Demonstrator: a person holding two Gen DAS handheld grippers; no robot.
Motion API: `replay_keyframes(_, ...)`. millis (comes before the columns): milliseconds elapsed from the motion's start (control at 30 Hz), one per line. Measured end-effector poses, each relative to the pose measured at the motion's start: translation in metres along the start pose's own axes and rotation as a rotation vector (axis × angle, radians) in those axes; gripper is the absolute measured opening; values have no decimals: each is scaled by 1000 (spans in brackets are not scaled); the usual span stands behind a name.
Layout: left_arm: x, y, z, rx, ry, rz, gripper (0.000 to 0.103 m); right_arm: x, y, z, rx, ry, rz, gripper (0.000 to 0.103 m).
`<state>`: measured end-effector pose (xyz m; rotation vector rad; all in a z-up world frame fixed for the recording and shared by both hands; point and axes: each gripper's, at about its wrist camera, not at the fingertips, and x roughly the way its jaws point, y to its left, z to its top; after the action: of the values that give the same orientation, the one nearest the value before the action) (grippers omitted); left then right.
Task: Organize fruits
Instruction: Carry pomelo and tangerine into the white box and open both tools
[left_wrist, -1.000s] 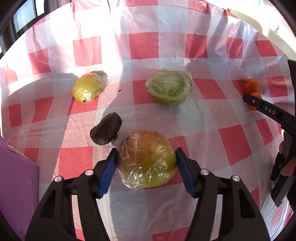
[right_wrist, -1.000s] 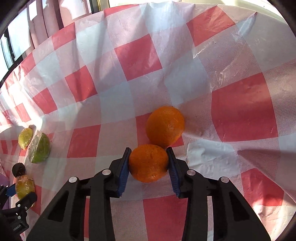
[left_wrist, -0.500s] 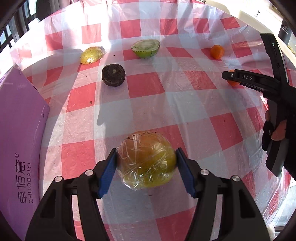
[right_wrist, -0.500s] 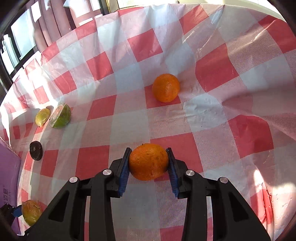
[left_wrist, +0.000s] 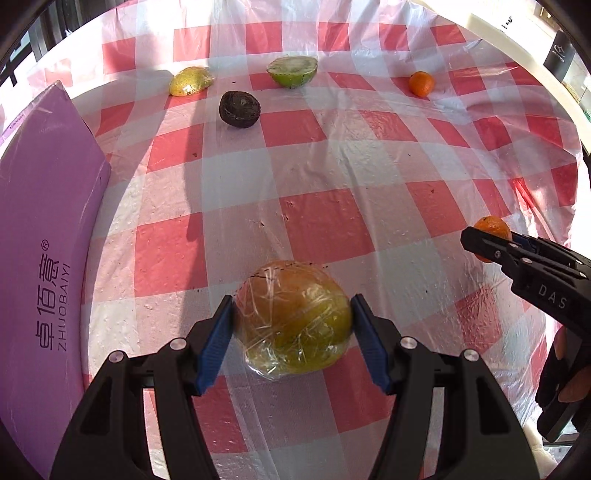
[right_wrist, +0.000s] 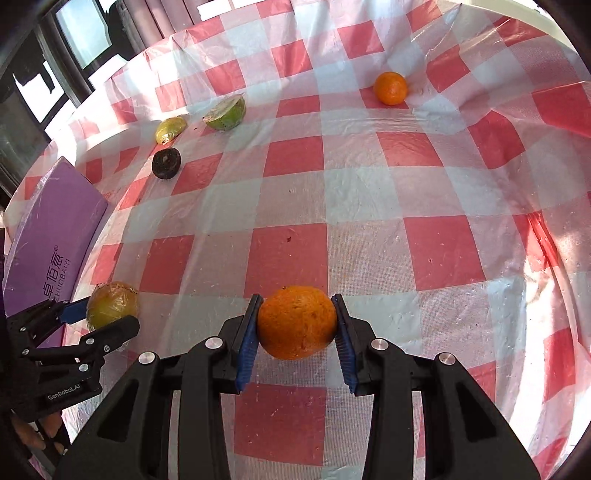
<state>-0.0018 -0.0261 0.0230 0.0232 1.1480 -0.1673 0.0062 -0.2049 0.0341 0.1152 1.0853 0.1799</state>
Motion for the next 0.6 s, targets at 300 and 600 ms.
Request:
replay_keyframes(300, -34, 9, 0, 86, -34, -56, 63, -20, 29, -11, 17, -12, -23, 37)
replay_keyframes(600, -67, 20, 7, 169, -92, -113, 63, -36, 67, -20, 25, -28, -34, 37)
